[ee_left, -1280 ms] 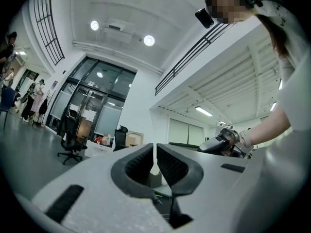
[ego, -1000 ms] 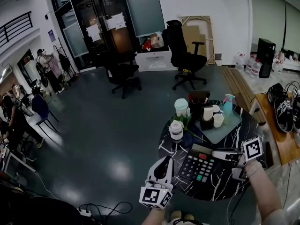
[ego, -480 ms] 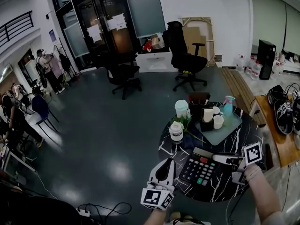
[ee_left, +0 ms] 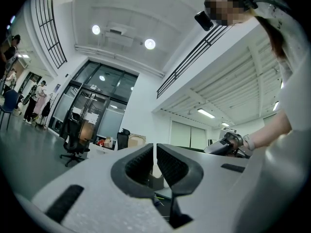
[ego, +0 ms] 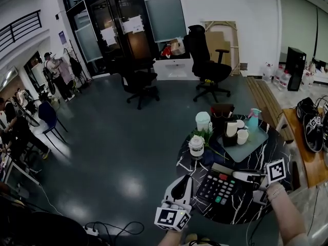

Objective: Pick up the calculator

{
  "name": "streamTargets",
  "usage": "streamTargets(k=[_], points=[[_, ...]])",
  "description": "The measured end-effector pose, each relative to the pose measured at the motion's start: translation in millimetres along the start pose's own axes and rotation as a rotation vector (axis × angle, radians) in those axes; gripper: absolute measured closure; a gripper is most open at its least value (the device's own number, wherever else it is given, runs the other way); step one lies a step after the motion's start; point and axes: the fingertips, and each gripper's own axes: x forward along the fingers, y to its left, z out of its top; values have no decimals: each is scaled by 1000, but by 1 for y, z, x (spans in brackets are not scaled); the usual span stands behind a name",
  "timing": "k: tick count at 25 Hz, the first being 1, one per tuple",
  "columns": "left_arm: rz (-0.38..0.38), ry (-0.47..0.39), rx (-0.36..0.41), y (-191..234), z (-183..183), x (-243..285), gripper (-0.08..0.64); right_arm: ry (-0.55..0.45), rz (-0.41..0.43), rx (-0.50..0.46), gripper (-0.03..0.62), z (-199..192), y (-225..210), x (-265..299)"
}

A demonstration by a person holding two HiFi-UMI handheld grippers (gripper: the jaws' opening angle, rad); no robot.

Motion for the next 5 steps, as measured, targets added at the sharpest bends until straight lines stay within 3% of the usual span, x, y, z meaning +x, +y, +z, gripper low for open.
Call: streamTargets(k=[5], points=[[6, 2, -7, 3, -4, -2, 552, 5, 4, -5, 537, -2, -2, 3]])
